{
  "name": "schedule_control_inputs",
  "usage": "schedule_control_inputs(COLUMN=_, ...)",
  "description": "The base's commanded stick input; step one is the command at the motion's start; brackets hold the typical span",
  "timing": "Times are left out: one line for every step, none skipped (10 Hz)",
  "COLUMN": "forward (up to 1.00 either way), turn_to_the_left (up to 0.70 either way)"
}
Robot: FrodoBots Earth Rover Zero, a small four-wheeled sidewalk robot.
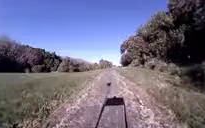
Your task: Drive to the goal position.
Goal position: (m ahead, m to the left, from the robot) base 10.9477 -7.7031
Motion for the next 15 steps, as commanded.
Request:
schedule_control_inputs(forward=0.5, turn_to_the_left=0.13)
schedule_control_inputs(forward=0.5, turn_to_the_left=0.03)
schedule_control_inputs(forward=0.5, turn_to_the_left=0.01)
schedule_control_inputs(forward=0.5, turn_to_the_left=0.0)
schedule_control_inputs(forward=0.5, turn_to_the_left=0.0)
schedule_control_inputs(forward=0.5, turn_to_the_left=0.0)
schedule_control_inputs(forward=0.5, turn_to_the_left=0.0)
schedule_control_inputs(forward=0.5, turn_to_the_left=0.0)
schedule_control_inputs(forward=0.5, turn_to_the_left=0.0)
schedule_control_inputs(forward=0.5, turn_to_the_left=0.0)
schedule_control_inputs(forward=0.5, turn_to_the_left=0.0)
schedule_control_inputs(forward=0.5, turn_to_the_left=0.0)
schedule_control_inputs(forward=0.5, turn_to_the_left=0.0)
schedule_control_inputs(forward=0.5, turn_to_the_left=0.0)
schedule_control_inputs(forward=0.5, turn_to_the_left=0.0)
